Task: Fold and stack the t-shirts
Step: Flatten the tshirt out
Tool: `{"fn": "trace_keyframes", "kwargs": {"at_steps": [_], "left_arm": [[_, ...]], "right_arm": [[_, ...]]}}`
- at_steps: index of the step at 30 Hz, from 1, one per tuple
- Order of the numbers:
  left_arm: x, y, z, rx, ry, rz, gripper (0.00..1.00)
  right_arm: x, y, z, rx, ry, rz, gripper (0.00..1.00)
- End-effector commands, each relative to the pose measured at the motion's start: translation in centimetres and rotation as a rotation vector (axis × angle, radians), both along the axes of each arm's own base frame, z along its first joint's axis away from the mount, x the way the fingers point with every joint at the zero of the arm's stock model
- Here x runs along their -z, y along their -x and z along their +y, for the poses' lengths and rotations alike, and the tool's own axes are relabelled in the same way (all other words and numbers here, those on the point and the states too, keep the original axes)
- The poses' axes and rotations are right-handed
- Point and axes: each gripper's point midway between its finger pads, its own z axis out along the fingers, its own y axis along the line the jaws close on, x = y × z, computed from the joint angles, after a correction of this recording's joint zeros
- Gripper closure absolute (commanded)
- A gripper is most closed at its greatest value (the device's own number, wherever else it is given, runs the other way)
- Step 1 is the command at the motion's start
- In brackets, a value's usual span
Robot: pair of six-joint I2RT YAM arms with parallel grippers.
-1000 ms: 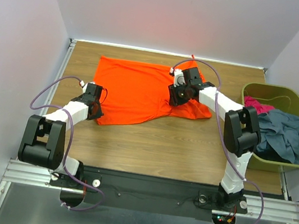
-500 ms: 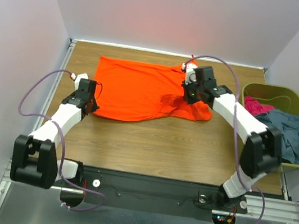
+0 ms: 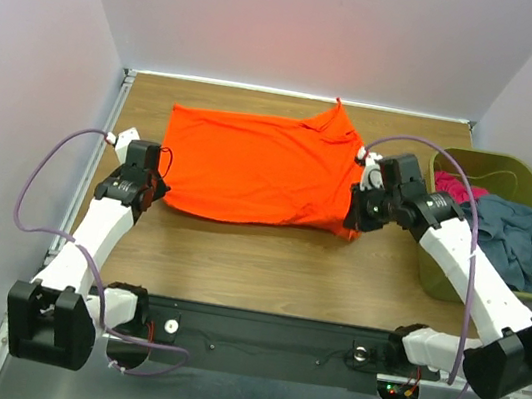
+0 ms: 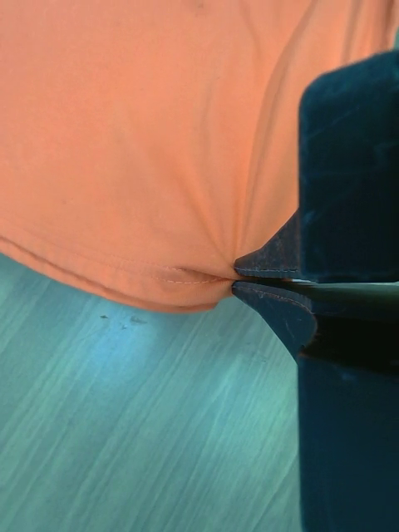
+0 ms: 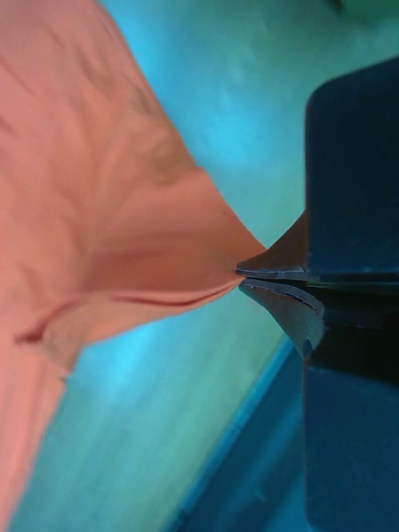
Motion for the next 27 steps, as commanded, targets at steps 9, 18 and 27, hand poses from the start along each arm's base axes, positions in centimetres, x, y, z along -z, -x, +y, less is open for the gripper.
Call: {"fn": "trace_keyframes", "kwargs": {"at_steps": [9, 18, 27], "left_arm": [[0.1, 1.9, 0.4, -0.061, 0.038, -0.013, 1.0], [-8.9, -2.4, 1.1, -0.038, -0.035, -0.193, 1.0], [-21.8, -8.9, 1.0, -0.009, -0.068, -0.427, 1.0]], "right_arm": [[1.4, 10.5, 1.5, 0.011, -0.198, 0.444, 0.99], [-13.2, -4.2, -5.1, 0.402, 0.057, -0.279, 0.99], [-25.1, -12.3, -6.1, 0.497, 0.099, -0.706, 0.99]]}}
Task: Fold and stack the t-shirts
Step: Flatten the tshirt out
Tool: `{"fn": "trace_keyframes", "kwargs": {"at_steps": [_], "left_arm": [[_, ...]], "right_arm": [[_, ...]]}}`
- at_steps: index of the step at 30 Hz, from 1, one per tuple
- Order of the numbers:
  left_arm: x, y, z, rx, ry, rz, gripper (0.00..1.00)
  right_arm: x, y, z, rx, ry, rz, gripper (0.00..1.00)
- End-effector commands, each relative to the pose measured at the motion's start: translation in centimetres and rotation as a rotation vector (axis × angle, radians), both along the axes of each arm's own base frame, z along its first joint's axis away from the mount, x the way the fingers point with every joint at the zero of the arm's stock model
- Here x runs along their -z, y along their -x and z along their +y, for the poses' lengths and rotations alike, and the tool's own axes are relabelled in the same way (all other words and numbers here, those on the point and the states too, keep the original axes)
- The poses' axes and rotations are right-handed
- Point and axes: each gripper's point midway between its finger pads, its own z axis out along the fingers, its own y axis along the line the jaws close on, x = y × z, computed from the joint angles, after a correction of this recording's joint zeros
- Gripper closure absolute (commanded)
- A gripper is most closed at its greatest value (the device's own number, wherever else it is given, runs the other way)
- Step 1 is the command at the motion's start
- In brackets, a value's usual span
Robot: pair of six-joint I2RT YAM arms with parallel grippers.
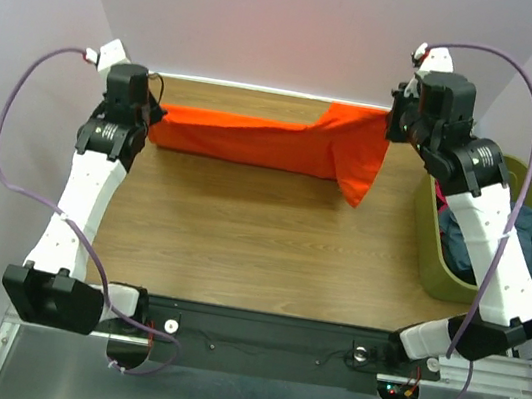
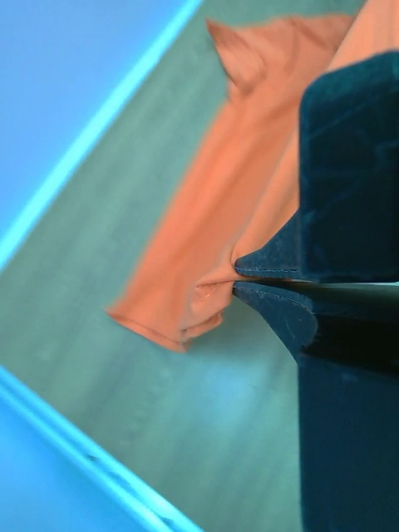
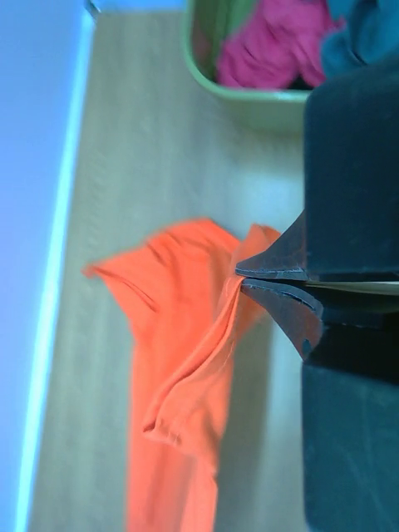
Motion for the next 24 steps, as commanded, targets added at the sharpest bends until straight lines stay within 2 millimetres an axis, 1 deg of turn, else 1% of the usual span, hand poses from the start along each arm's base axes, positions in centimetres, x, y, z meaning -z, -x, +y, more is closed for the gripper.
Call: {"fn": "trace_keyframes", "kwargs": {"at_steps": [1, 2, 3, 4, 5, 6, 7, 8, 9, 10, 12, 13, 15, 16, 17, 18, 20, 21, 22, 24], "left_arm": [[-5.5, -2.0, 1.0, -0.016, -0.053, -0.121, 1.0], [-7.6, -2.3, 1.0, -0.005, -0.064, -0.165, 1.0], [-8.1, -2.7, 0.9, 0.003, -0.073, -0.172, 1.0], [-10.3, -2.8, 0.9, 0.006, -0.077, -0.221, 1.0], [-11.6, -2.9, 1.0, 0.013, -0.091, -0.25, 1.0], [-12.6, -2.9, 1.0, 0.012, -0.097, -0.275, 1.0], [-14.9, -2.6, 1.0, 0.011, -0.099, -0.328, 1.0], [-16.1, -2.4, 1.0, 0.016, -0.105, -0.358, 1.0], [-18.0, -1.8, 1.0, 0.02, -0.112, -0.409, 1.0], [-19.9, -1.2, 1.0, 0.026, -0.116, -0.458, 1.0], [-22.7, -0.1, 0.8, 0.041, -0.123, -0.537, 1.0], [-24.6, 1.3, 0.6, 0.057, -0.131, -0.59, 1.0], [-26.9, 2.9, 0.5, 0.07, -0.142, -0.665, 1.0], [-28.4, 4.6, 0.4, 0.081, -0.153, -0.714, 1.0], [-29.5, 5.5, 0.0, 0.103, -0.158, -0.757, 1.0], [-30.8, 7.3, 0.0, 0.112, -0.168, -0.802, 1.0], [-31.9, 9.0, -0.4, 0.141, -0.179, -0.85, 1.0], [-32.7, 10.0, -0.9, 0.169, -0.183, -0.883, 1.0], [-33.5, 11.8, -1.0, 0.178, -0.191, -0.918, 1.0], [-34.0, 13.4, -1.3, 0.206, -0.212, -0.946, 1.0]], "right_arm": [[-6.2, -2.7, -2.1, 0.105, 0.091, -0.231, 0.99], [-7.0, -2.8, -2.5, 0.121, 0.113, -0.258, 0.99], [-8.2, -3.0, -2.7, 0.13, 0.111, -0.301, 0.99], [-9.0, -3.0, -3.1, 0.148, 0.117, -0.328, 0.99], [-9.8, -2.9, -3.4, 0.16, 0.121, -0.354, 0.99], [-11.6, -2.7, -3.8, 0.171, 0.118, -0.409, 0.99], [-12.7, -2.4, -4.2, 0.186, 0.115, -0.439, 0.99], [-13.6, -2.2, -4.4, 0.193, 0.11, -0.466, 0.99], [-15.6, -1.7, -4.7, 0.197, 0.1, -0.526, 0.99], [-16.8, -1.1, -4.8, 0.188, 0.093, -0.562, 0.99], [-18.8, -0.2, -5.2, 0.178, 0.095, -0.626, 0.99], [-20.5, 0.8, -5.3, 0.167, 0.078, -0.681, 0.99], [-22.0, 1.8, -5.6, 0.154, 0.093, -0.73, 0.99], [-22.9, 2.4, -5.6, 0.14, 0.087, -0.761, 0.99], [-23.7, 3.3, -5.9, 0.133, 0.082, -0.787, 0.99], [-24.3, 4.0, -6.0, 0.121, 0.092, -0.809, 0.99], [-25.1, 5.3, -5.7, 0.07, 0.093, -0.845, 0.99], [-25.8, 6.8, -6.0, 0.051, 0.091, -0.875, 0.99], [-26.2, 7.5, -6.0, 0.028, 0.09, -0.894, 0.99], [-26.8, 9.2, -5.5, -0.04, 0.092, -0.935, 0.99]]}}
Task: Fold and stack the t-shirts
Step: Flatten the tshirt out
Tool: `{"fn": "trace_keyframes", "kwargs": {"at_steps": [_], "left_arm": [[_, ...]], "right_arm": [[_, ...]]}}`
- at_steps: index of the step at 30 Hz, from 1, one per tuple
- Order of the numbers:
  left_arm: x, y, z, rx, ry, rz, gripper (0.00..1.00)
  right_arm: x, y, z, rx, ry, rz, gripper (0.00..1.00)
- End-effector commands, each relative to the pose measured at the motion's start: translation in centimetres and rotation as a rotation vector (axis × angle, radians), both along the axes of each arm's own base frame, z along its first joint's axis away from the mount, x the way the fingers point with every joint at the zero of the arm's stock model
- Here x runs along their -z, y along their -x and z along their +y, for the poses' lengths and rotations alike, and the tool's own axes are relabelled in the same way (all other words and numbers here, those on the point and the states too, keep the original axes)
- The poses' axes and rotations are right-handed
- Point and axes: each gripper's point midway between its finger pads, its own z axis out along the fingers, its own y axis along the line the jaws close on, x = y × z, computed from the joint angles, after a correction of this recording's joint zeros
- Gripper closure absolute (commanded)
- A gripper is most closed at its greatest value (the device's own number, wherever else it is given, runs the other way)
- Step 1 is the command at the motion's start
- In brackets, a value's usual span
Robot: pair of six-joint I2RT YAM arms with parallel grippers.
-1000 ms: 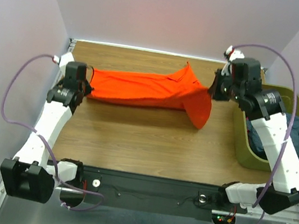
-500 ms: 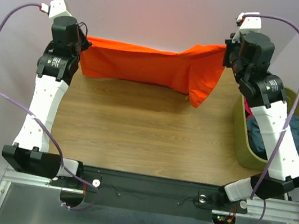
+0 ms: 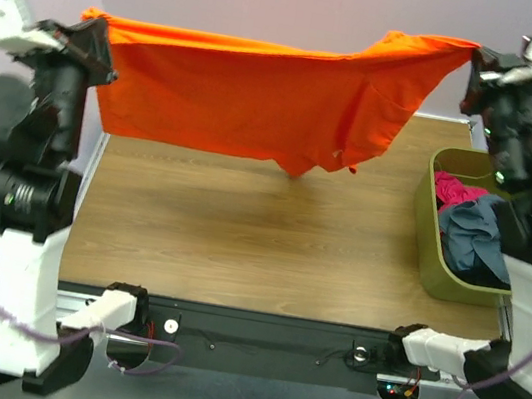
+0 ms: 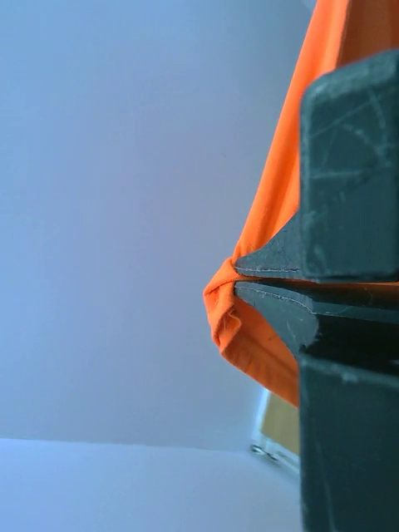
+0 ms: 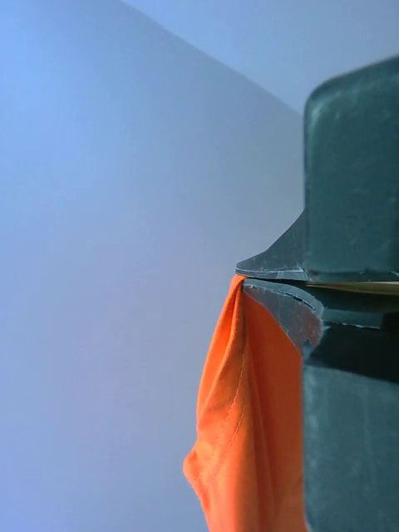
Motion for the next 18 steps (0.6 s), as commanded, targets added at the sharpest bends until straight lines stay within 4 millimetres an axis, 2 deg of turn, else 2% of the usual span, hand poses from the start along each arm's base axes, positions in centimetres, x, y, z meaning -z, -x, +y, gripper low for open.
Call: {"fn": "trace_keyframes", "kwargs": {"at_steps": [1, 3, 6, 9, 11, 13, 15, 16, 17, 18], "left_arm": [[-6.1, 6.9, -0.2, 0.028, -0.072, -0.238, 1.0], [-6.6, 9.0, -0.4, 0.04, -0.092, -0.273, 1.0], [-7.0, 10.6, -0.8, 0.063, -0.11, -0.301, 1.0], [-6.9, 10.7, -1.0, 0.072, -0.114, -0.296, 1.0], [-6.4, 9.7, -1.1, 0.075, -0.112, -0.27, 1.0], [-5.3, 7.8, -1.2, 0.078, -0.115, -0.218, 1.0], [-3.7, 5.8, -1.2, 0.074, -0.122, -0.162, 1.0], [-2.6, 4.0, -1.2, 0.068, -0.123, -0.119, 1.0], [-0.9, 2.2, -0.8, 0.044, -0.115, -0.066, 1.0], [0.3, 0.8, -0.7, 0.036, -0.115, -0.029, 1.0]], "right_arm": [[-5.9, 6.5, -0.9, -0.095, 0.005, -0.231, 0.99], [-6.9, 8.9, -1.0, -0.143, 0.02, -0.282, 0.99], [-7.8, 10.9, -0.9, -0.191, 0.037, -0.33, 0.99], [-8.2, 11.4, -0.6, -0.213, 0.045, -0.346, 0.99], [-8.1, 10.7, -0.3, -0.212, 0.049, -0.336, 0.99], [-7.6, 9.5, 0.0, -0.198, 0.063, -0.314, 0.99], [-6.3, 6.9, 0.5, -0.164, 0.086, -0.262, 0.99], [-5.5, 5.7, 0.8, -0.15, 0.097, -0.236, 0.99], [-3.7, 3.1, 1.5, -0.127, 0.117, -0.174, 0.99], [-2.6, 1.7, 1.8, -0.11, 0.131, -0.142, 0.99]]}}
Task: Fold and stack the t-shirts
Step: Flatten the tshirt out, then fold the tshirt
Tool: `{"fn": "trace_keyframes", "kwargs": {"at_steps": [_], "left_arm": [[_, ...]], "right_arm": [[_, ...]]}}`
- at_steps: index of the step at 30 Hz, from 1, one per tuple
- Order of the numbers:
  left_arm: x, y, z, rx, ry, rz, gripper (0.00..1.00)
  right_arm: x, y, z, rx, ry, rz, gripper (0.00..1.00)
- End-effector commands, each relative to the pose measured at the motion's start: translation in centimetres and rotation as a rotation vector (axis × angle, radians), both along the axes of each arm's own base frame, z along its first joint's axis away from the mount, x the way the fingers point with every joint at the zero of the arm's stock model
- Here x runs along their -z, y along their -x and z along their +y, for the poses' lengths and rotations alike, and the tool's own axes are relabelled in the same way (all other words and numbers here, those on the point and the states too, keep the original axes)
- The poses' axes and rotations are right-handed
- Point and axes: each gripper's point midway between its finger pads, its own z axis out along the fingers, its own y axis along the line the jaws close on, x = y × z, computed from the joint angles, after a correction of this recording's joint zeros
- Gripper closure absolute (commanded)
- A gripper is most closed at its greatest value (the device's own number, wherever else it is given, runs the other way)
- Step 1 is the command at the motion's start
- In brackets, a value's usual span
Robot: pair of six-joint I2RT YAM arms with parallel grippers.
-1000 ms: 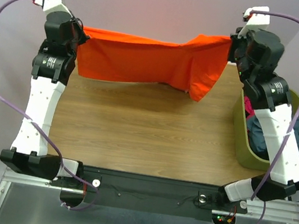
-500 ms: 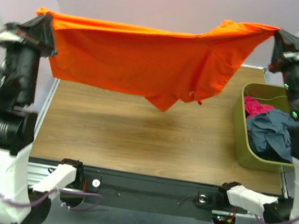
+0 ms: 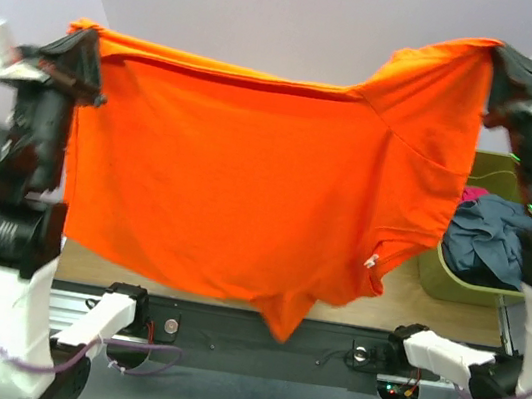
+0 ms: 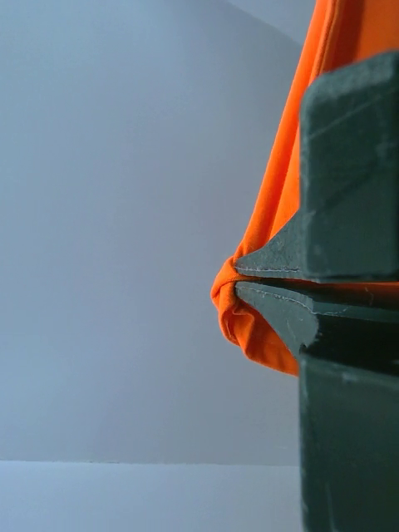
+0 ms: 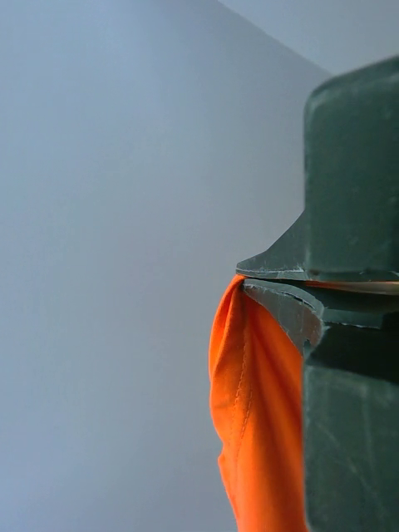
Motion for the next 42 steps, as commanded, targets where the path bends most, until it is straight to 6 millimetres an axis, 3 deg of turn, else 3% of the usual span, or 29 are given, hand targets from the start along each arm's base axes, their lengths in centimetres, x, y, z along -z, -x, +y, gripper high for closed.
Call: {"fn": "trace_keyframes", "kwargs": {"at_steps": [1, 3, 5, 6, 8, 9, 10, 11, 12, 13, 14, 15, 16, 17, 20, 21, 22, 23, 24, 25, 31, 37, 42], "left_arm": [[6.4, -8.9, 0.7, -0.073, -0.025, 0.216, 1.0], [10.1, -12.1, 1.0, -0.101, -0.023, 0.306, 1.0], [15.5, -15.9, 1.3, -0.128, -0.03, 0.433, 1.0], [17.0, -17.1, 1.4, -0.137, -0.028, 0.462, 1.0], [23.2, -20.4, 1.5, -0.156, -0.043, 0.602, 1.0], [27.3, -22.3, 2.0, -0.187, -0.046, 0.69, 1.0], [28.7, -23.3, 2.1, -0.199, -0.048, 0.719, 1.0], [31.4, -24.0, 2.4, -0.214, -0.052, 0.774, 1.0], [35.0, -25.6, 3.1, -0.246, -0.052, 0.85, 1.0], [37.3, -26.3, 3.4, -0.259, -0.054, 0.899, 1.0], [38.9, -27.0, 3.8, -0.274, -0.053, 0.933, 1.0], [40.6, -27.7, 4.1, -0.284, -0.053, 0.969, 1.0], [44.2, -28.7, 4.3, -0.291, -0.059, 1.044, 1.0], [45.1, -29.5, 4.7, -0.3, -0.045, 1.06, 1.0], [49.1, -31.3, 5.1, -0.307, -0.026, 1.129, 1.0], [49.7, -31.6, 5.1, -0.308, -0.023, 1.14, 1.0], [51.0, -31.8, 5.1, -0.31, -0.023, 1.163, 1.0], [51.2, -32.1, 5.1, -0.31, -0.021, 1.165, 1.0], [51.1, -32.3, 6.3, -0.331, 0.002, 1.161, 1.0], [51.2, -32.5, 6.3, -0.331, 0.004, 1.161, 1.0], [52.0, -33.1, 6.9, -0.346, 0.003, 1.163, 1.0], [51.0, -33.6, 7.2, -0.336, 0.03, 1.137, 1.0], [49.6, -33.7, 7.4, -0.334, 0.032, 1.109, 1.0]], "right_arm": [[5.0, -8.1, 1.8, 0.118, 0.086, 0.149, 0.99], [9.0, -12.3, 3.0, 0.163, 0.156, 0.247, 0.99], [12.0, -15.0, 3.9, 0.187, 0.214, 0.311, 0.99], [14.1, -16.4, 4.3, 0.201, 0.262, 0.348, 0.99], [18.3, -19.6, 5.7, 0.203, 0.334, 0.424, 0.99], [21.9, -22.0, 6.6, 0.205, 0.39, 0.485, 0.99], [21.8, -22.0, 6.7, 0.201, 0.393, 0.477, 0.99], [25.6, -24.1, 7.4, 0.197, 0.438, 0.541, 0.99], [27.1, -25.1, 7.8, 0.183, 0.459, 0.555, 0.99], [28.8, -26.1, 7.9, 0.184, 0.477, 0.583, 0.99], [32.8, -28.0, 8.8, 0.168, 0.515, 0.647, 0.99], [34.4, -28.8, 9.0, 0.165, 0.527, 0.67, 0.99], [36.2, -29.8, 9.3, 0.16, 0.539, 0.693, 0.99], [39.3, -31.4, 9.7, 0.153, 0.562, 0.739, 0.99], [43.3, -33.6, 10.1, 0.151, 0.576, 0.797, 0.99], [45.4, -34.8, 10.4, 0.151, 0.583, 0.824, 0.99], [46.2, -35.4, 10.5, 0.15, 0.582, 0.833, 0.99], [47.1, -35.9, 10.6, 0.148, 0.582, 0.843, 0.99], [47.0, -36.5, 10.7, 0.148, 0.576, 0.837, 0.99], [48.9, -37.1, 10.9, 0.146, 0.581, 0.861, 0.99], [51.5, -39.2, 11.2, 0.169, 0.557, 0.88, 0.99], [50.5, -39.6, 10.8, 0.211, 0.513, 0.866, 0.99], [48.6, -38.0, 10.1, 0.216, 0.476, 0.867, 0.99]]}}
